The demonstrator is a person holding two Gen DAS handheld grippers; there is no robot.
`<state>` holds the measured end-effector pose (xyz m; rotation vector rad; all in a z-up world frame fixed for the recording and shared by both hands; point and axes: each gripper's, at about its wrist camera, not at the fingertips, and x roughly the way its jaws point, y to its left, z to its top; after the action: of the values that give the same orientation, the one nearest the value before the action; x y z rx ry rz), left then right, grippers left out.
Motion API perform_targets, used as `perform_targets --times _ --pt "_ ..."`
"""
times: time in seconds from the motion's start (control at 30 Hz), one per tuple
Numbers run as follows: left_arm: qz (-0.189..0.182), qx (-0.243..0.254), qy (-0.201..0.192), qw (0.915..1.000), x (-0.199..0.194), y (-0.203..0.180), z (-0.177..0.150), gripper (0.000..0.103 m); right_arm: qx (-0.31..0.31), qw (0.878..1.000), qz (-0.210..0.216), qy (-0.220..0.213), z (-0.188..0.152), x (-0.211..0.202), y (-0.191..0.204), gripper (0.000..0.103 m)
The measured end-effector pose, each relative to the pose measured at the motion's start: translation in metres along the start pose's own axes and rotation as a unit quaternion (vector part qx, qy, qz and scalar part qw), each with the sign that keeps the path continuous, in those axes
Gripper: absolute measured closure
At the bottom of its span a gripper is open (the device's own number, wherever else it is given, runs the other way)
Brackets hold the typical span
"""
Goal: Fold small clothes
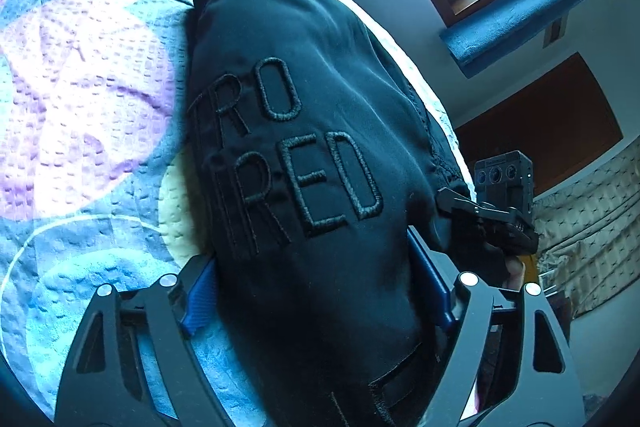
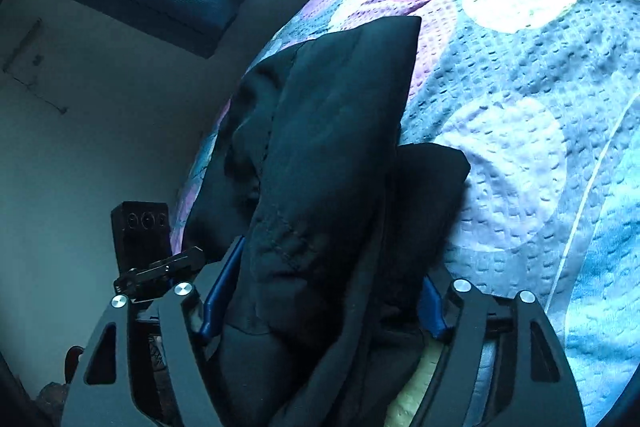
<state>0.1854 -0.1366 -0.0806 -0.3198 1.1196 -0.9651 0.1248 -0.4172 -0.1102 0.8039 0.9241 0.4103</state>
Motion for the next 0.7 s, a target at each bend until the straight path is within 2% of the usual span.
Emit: perform_targets --times 0.07,0.17,0.33,0.47,0.7 --pt "0.007 0.006 -0.004 0.9999 -0.003 -0.005 0.000 0.029 0.016 1.000 0.011 -0.009 0.000 0.002 0.003 0.046" --pt "0.019 0.018 -0.009 0.9996 -0.008 -0.010 0.000 0.036 0.013 1.000 0.004 -0.028 -0.002 0.004 0.012 0.049" --pt "0.026 0.025 -0.018 0.9992 -0.021 -0.013 0.002 0.041 0.003 0.998 0.021 -0.057 -0.004 0.003 0.033 0.054" --pt "0.041 0.033 -0.026 0.9983 -0.034 -0.012 0.004 0.043 -0.004 0.998 0.025 -0.053 -0.001 0.015 0.048 0.054" --pt "0.059 0.016 -0.037 0.9975 -0.065 0.015 0.002 0.043 -0.010 0.999 0.042 -0.032 0.006 0.059 0.070 0.054"
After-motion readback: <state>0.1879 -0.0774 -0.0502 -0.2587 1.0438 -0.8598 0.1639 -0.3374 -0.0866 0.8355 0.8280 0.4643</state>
